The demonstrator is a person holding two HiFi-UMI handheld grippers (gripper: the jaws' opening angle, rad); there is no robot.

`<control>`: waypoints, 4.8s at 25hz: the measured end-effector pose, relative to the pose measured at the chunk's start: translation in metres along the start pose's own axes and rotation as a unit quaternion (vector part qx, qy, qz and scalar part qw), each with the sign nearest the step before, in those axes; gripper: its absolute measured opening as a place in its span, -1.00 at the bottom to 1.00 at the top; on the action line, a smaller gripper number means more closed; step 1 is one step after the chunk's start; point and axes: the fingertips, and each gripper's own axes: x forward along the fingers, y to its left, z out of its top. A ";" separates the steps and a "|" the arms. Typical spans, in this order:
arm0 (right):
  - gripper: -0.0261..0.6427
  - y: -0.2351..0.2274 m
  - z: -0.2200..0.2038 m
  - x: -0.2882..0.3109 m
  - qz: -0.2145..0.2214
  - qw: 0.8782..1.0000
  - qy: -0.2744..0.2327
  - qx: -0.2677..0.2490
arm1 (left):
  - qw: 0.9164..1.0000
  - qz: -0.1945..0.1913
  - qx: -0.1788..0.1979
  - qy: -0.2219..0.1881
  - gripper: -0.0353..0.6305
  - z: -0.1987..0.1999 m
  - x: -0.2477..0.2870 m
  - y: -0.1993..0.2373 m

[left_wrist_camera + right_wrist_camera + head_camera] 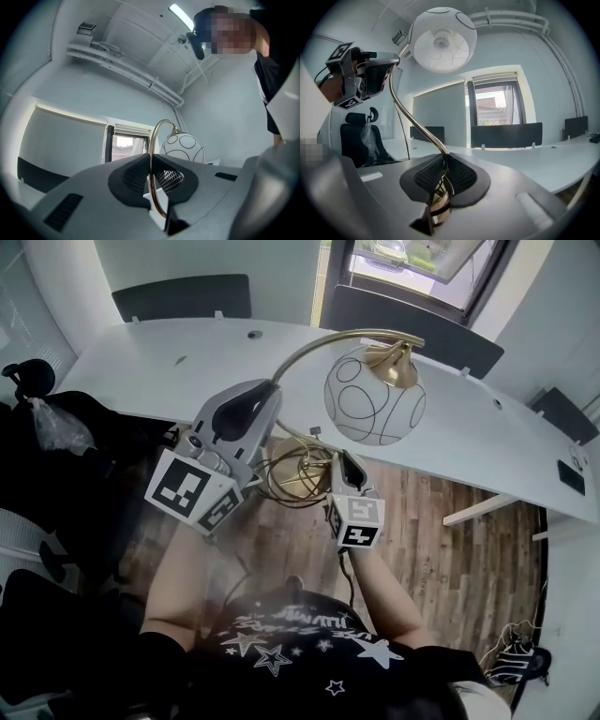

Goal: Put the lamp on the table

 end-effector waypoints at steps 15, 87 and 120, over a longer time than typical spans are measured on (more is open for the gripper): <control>-0.82 -0.010 -0.004 0.059 0.003 1.000 0.011 -0.010 | 1.000 0.002 -0.022 0.015 -0.80 -0.030 0.021 0.045; -0.82 -0.123 -0.019 0.445 -0.068 0.993 0.090 0.029 | 0.989 -0.123 -0.078 0.034 -0.80 -0.203 0.286 0.321; -0.82 -0.119 -0.059 0.473 -0.073 0.986 0.142 0.035 | 0.987 -0.120 -0.068 0.085 -0.79 -0.260 0.293 0.352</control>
